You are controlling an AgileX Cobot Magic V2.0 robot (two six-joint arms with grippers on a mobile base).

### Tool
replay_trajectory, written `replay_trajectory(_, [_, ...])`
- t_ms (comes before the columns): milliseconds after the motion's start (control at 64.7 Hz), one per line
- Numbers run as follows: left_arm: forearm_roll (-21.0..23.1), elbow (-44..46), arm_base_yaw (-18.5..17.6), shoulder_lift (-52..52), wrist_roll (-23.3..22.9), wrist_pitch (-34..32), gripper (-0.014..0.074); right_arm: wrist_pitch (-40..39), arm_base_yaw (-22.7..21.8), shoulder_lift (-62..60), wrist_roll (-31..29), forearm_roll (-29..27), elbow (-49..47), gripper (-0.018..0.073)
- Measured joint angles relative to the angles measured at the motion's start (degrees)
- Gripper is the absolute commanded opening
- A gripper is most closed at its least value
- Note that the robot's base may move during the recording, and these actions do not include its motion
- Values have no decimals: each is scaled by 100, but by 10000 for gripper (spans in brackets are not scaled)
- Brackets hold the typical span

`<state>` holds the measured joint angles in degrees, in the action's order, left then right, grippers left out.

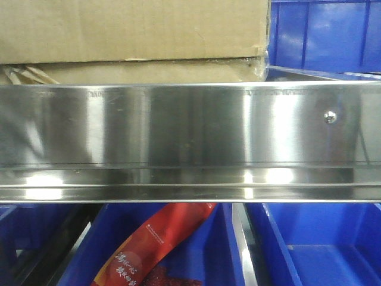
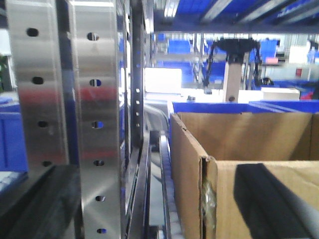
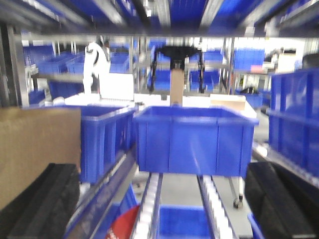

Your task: Grab carton from right shelf to conveyor

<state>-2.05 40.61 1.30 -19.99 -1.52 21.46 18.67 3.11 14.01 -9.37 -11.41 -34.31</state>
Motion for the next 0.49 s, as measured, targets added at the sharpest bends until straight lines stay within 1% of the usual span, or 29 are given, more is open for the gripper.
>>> replay_trajectory(62, [0, 203, -158, -181, 0, 149, 561, -78, 0, 129, 0, -86, -35, 568])
replay_trajectory(124, [0, 463, -380, -375, 0, 340, 561, 41, 0, 265, 0, -224, -232, 568])
replay_trajectory(232, [0, 1044, -821, -852, 76, 867, 556, 706, 94, 719, 0, -542, -924, 568])
replay_trajectory(340, [0, 1696, -1215, -1487, 100, 1407, 549, 1152, 415, 1268, 0, -733, -1637, 568])
replay_trajectory(386, [0, 1933, -1350, -1745, 112, 1638, 548, 1309, 628, 1569, 0, -772, -1985, 568])
replay_trajectory(495, [0, 2519, -1546, -2407, 152, 2037, 548, 1633, 1056, 2337, 0, -784, -2795, 568])
